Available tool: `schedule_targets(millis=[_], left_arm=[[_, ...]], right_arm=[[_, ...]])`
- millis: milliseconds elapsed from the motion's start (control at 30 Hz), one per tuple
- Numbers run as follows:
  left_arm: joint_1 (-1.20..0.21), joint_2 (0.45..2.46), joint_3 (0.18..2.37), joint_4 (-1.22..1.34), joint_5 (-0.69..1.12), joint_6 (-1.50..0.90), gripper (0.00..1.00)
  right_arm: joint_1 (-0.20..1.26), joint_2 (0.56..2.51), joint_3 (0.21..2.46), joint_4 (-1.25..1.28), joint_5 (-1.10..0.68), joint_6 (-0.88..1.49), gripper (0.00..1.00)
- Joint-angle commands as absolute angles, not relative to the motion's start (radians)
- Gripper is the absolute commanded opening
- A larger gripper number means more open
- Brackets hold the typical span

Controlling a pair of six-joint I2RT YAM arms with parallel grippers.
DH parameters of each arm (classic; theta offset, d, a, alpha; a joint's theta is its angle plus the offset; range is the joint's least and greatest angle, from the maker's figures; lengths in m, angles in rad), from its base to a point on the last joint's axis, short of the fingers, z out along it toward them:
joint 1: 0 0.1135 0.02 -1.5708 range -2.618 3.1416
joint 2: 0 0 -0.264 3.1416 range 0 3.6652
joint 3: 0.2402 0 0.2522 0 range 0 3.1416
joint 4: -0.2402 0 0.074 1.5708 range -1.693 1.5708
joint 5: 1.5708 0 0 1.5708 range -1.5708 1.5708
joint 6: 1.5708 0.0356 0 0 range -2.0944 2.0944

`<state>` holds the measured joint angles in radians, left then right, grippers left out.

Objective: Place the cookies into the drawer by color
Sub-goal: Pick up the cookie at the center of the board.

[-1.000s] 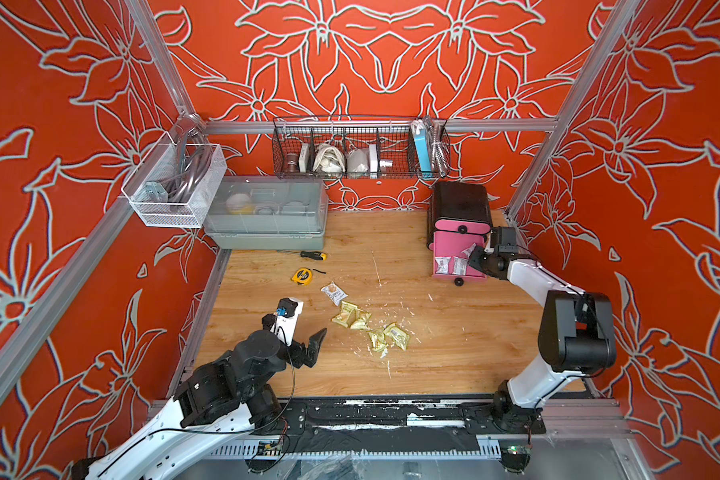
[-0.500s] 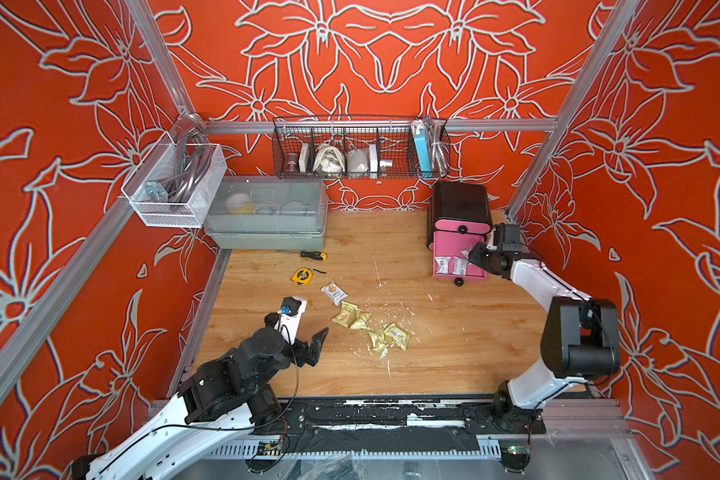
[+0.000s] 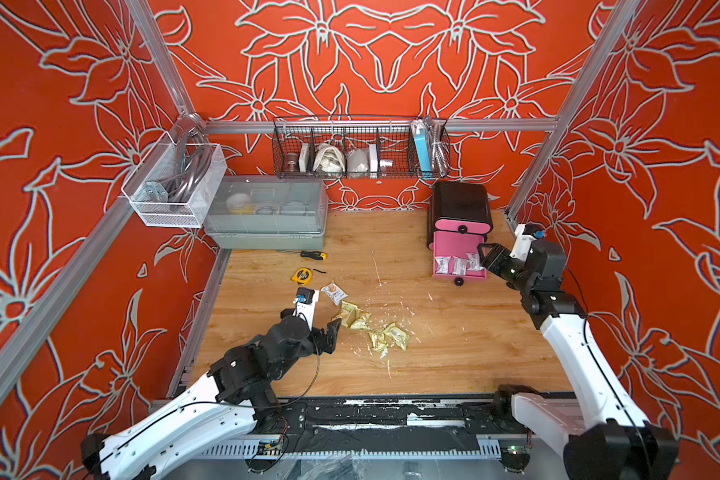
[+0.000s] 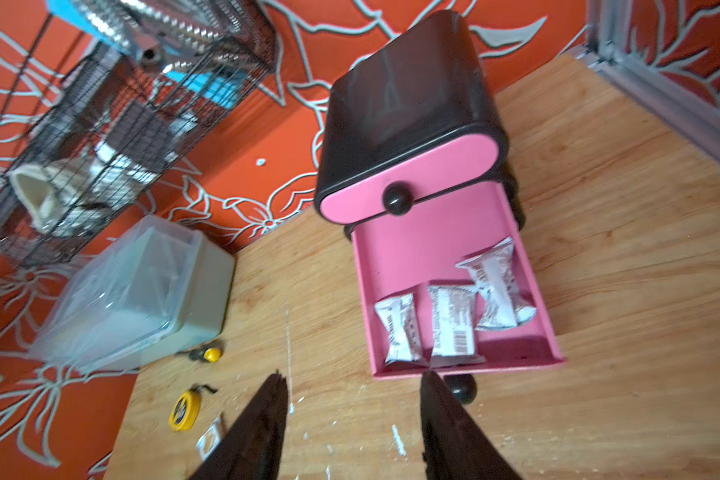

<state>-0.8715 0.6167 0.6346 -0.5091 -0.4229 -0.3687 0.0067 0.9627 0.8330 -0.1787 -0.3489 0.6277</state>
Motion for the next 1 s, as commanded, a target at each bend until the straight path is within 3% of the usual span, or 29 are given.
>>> schedule_targets(millis=[0, 133, 400, 967], left_arm=[[-0.869, 0.701, 0.652, -0.388, -0.484, -0.411, 0.96], [-0.829, 0.846, 0.717, -0.384, -0.511, -0.443, 0.92], [-0.683, 1.119, 0.852, -0.443, -0.466, -0.580, 0.87], [-0.631, 1.772, 1.315, -0.805, -0.483, -0.847, 0.87]], right_arm=[[0.110, 0.891, 0.762, -0.234, -0.421, 0.663, 0.55], [0.320, 0.821, 0.686, -0.286, -0.346, 0.675, 0.55], [0.544, 0.793, 0.651, -0.435, -0.257, 0.624, 0.57], [0.569, 0.809, 0.637, -0.485, -0.305, 0.518, 0.68]])
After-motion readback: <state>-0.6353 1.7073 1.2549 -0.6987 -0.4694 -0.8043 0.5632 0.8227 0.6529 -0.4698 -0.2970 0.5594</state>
